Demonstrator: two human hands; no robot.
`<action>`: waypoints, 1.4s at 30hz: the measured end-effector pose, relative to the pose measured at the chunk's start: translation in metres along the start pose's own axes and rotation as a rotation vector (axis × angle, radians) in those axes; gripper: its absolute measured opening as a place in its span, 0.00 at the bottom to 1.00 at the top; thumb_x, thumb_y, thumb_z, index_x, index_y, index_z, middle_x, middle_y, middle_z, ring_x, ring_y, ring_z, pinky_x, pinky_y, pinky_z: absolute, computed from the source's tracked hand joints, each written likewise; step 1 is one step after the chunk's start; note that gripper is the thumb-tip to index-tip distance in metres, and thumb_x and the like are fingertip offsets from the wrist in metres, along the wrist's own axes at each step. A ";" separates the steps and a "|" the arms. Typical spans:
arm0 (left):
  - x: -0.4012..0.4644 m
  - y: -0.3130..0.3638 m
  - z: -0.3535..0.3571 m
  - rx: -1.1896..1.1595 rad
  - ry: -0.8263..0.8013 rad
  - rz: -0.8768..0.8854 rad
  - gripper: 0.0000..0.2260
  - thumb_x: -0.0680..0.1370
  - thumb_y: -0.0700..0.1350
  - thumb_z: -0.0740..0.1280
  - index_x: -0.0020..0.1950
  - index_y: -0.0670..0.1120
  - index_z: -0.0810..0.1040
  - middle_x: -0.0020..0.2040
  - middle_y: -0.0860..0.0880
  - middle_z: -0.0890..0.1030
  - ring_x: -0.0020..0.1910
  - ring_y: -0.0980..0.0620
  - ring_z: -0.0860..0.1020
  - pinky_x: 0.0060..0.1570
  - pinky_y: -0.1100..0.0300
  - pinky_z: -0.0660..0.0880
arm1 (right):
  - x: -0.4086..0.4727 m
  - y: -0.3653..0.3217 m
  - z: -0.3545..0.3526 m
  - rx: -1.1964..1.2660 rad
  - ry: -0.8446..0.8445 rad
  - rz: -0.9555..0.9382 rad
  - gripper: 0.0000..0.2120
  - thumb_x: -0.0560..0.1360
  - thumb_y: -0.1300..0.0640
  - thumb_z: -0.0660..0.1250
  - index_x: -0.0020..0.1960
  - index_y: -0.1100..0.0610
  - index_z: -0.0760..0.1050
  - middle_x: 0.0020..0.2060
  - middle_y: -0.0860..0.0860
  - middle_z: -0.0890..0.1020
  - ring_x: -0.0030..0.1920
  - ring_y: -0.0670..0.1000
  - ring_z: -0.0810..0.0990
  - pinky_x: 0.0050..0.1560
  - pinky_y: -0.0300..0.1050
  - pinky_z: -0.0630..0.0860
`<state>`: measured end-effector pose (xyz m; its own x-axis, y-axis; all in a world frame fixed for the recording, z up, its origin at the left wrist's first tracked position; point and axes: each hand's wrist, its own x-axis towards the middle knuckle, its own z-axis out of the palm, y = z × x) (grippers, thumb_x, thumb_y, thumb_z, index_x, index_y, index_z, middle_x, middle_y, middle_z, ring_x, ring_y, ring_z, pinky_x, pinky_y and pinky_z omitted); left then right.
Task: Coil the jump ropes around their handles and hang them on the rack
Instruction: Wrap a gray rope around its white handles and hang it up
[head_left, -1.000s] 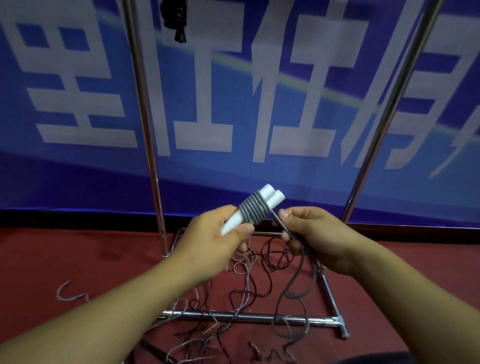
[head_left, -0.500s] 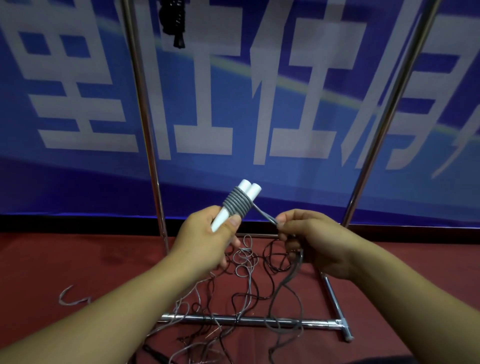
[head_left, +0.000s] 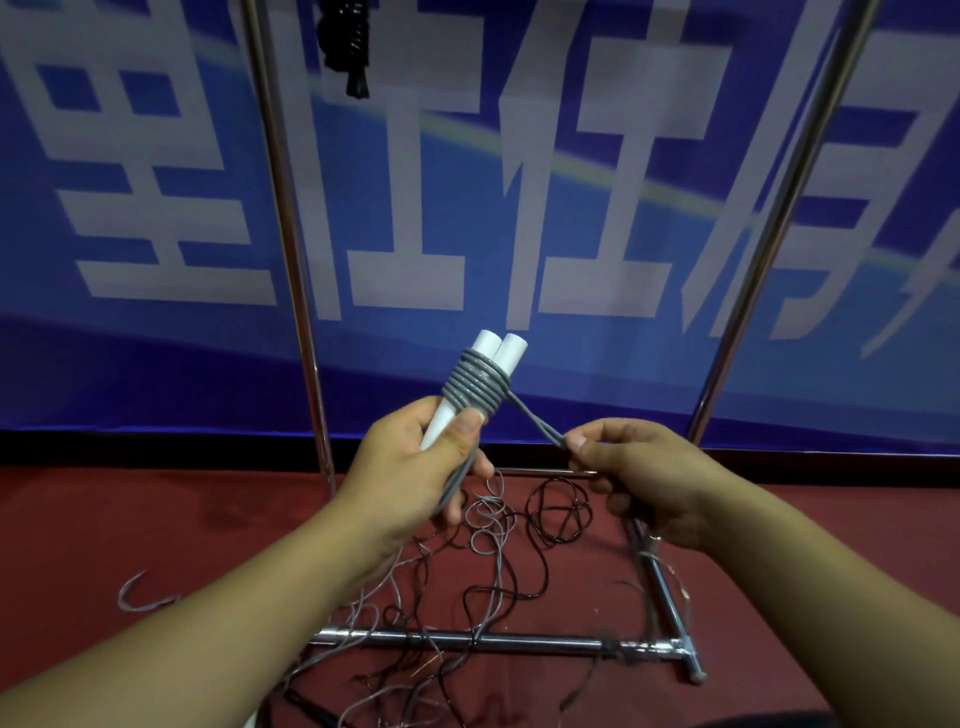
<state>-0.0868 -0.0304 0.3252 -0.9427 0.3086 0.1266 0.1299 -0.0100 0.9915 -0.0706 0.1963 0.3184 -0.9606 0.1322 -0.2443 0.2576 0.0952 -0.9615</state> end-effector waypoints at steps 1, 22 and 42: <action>0.000 0.001 0.000 -0.005 -0.011 0.005 0.10 0.82 0.48 0.63 0.55 0.42 0.78 0.35 0.47 0.83 0.21 0.52 0.70 0.22 0.63 0.68 | -0.001 -0.001 -0.001 -0.041 0.004 -0.003 0.06 0.79 0.56 0.69 0.46 0.57 0.81 0.32 0.50 0.77 0.28 0.45 0.69 0.24 0.38 0.65; 0.012 -0.005 -0.015 0.052 0.115 -0.026 0.09 0.82 0.47 0.64 0.53 0.43 0.80 0.36 0.46 0.84 0.20 0.52 0.70 0.21 0.64 0.67 | -0.015 -0.016 -0.017 -0.183 -0.204 -0.105 0.18 0.76 0.45 0.66 0.38 0.60 0.78 0.26 0.50 0.71 0.27 0.46 0.65 0.29 0.37 0.64; 0.015 -0.007 -0.016 0.020 0.113 -0.179 0.10 0.82 0.49 0.64 0.55 0.44 0.80 0.36 0.48 0.83 0.22 0.53 0.71 0.22 0.63 0.68 | -0.014 -0.014 -0.009 -0.447 0.040 -0.174 0.15 0.81 0.53 0.64 0.37 0.54 0.76 0.32 0.52 0.70 0.33 0.51 0.66 0.37 0.47 0.65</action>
<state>-0.1072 -0.0408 0.3205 -0.9795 0.1954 -0.0481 -0.0381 0.0548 0.9978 -0.0602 0.2017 0.3361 -0.9910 0.1136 -0.0710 0.1211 0.5331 -0.8374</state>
